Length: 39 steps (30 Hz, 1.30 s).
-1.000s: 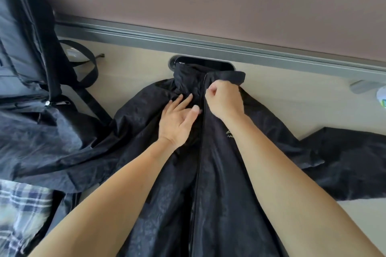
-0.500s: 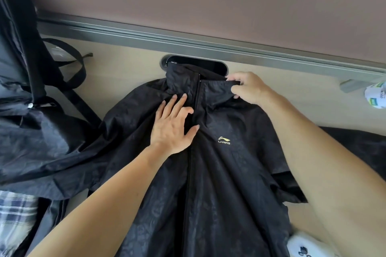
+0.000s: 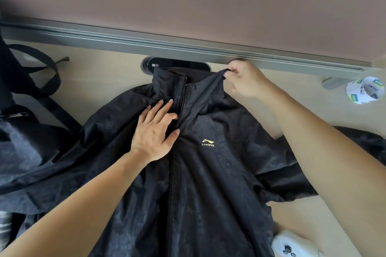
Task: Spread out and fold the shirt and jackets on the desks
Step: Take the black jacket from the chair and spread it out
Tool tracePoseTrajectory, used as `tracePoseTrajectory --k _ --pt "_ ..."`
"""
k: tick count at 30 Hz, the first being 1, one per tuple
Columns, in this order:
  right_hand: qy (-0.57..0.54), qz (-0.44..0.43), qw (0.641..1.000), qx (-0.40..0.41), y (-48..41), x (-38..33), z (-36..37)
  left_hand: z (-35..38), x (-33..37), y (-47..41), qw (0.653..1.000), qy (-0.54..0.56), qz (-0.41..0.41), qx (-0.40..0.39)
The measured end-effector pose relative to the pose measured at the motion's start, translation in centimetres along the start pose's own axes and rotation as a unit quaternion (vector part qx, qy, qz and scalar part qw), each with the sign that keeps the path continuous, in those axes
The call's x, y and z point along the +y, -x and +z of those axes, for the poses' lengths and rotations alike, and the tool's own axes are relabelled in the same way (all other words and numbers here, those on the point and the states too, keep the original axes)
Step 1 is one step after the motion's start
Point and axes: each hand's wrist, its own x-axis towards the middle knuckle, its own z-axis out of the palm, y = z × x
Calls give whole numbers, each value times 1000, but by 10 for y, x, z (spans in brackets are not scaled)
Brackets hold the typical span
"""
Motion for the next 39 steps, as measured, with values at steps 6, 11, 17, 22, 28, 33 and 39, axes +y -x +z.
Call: tracePoseTrajectory --k 6,11,17,22,28,33,39 --pt "-253 71 960 101 21 -2 62 3 1 -1 1000 -4 0 12" --pt "80 22 989 124 55 28 101 3 1 -1 999 18 -6 29" --pt "253 -8 963 91 82 84 97 2 9 -1 1000 1 -26 3" --pt "129 50 981 137 70 61 81 -21 21 -23 990 107 -85 18" --pt "-124 207 963 124 29 -11 67 -55 -5 -99 945 47 -324 -12" --pt "-140 136 958 210 17 -7 64 -62 -18 -131 907 215 -362 -29" --pt "-370 177 872 266 16 -5 66 -56 -7 -129 809 452 -353 132"
